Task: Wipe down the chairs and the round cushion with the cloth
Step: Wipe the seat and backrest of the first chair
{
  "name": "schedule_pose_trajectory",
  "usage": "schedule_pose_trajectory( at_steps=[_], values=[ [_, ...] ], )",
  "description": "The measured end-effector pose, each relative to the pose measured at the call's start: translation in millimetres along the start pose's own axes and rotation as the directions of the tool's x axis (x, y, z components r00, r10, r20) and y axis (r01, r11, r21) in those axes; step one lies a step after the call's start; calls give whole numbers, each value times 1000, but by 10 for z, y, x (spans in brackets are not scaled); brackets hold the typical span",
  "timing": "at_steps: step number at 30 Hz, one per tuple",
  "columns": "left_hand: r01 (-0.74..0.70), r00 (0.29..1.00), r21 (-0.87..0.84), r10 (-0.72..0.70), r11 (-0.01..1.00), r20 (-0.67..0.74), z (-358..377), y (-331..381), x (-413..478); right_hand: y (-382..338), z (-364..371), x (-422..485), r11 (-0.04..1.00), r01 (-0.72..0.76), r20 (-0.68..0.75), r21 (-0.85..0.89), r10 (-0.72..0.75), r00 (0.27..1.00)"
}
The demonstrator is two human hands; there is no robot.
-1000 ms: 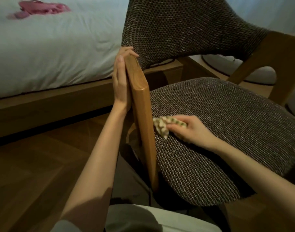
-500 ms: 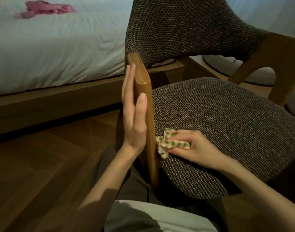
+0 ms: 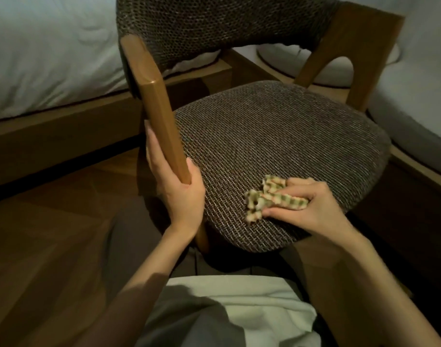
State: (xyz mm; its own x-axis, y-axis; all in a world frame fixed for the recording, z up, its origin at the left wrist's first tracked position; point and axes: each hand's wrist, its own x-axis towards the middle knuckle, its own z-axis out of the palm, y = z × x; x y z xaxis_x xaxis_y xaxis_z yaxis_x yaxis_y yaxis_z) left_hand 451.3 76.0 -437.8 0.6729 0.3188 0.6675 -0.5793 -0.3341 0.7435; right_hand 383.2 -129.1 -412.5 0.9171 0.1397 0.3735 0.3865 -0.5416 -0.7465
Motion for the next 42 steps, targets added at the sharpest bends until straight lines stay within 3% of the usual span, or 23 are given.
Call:
schedule_pose_trajectory(
  at_steps=[3,7,11,14,17,19,22,27,28,30,33,34,36,38,40,42],
  values=[
    [-5,1000,1,5,1000,-3,9,-46,-15,-139,306,-184,985,47,-164,-163,-74,984],
    [-15,1000,23,15,1000,-8,14,-60,-22,-208,622,-378,934,172,-198,-312,-241,950],
    [-25,1000,37,25,999,-13,10,-54,-31,-54,488,-478,873,222,-215,-435,-340,916],
    [-29,1000,24,29,999,-5,10,-61,-24,190,186,-523,884,-15,-411,-467,-201,889],
    [-42,999,18,42,999,-8,9,-85,-27,335,-109,-440,900,-360,-696,-246,95,712],
    [-52,999,23,52,998,-14,13,-88,-30,276,-57,-372,893,-416,-758,-168,153,634],
    [-50,998,53,52,997,-32,24,-105,-28,21,354,-387,895,-350,-692,-276,68,719],
    [-65,997,59,68,996,-43,14,-135,-33,-183,597,-572,887,-90,-450,-453,-141,882],
    [-66,997,52,68,996,-38,9,-137,-31,-136,500,-563,865,-102,-437,-491,-143,888],
    [-63,998,45,64,997,-29,4,-135,-27,5,241,-478,827,-261,-512,-499,-38,858],
    [-58,998,37,59,998,-31,0,-121,-14,143,-94,-171,786,-505,-628,-356,199,752],
    [-65,997,32,66,997,-31,0,-112,-14,144,-105,-40,775,-521,-611,-358,227,758],
    [-81,997,25,81,996,-20,-7,-104,-5,88,63,213,788,-433,-482,-437,201,853],
    [-75,997,20,75,997,-8,-24,-103,2,-60,371,407,827,-253,-273,-501,127,954],
    [-67,998,19,67,998,0,-51,-105,8,-161,602,524,863,-73,-90,-499,32,995],
    [-90,996,-3,90,996,8,-78,-113,38,-177,675,673,888,25,7,-459,-24,1000]
  ],
)
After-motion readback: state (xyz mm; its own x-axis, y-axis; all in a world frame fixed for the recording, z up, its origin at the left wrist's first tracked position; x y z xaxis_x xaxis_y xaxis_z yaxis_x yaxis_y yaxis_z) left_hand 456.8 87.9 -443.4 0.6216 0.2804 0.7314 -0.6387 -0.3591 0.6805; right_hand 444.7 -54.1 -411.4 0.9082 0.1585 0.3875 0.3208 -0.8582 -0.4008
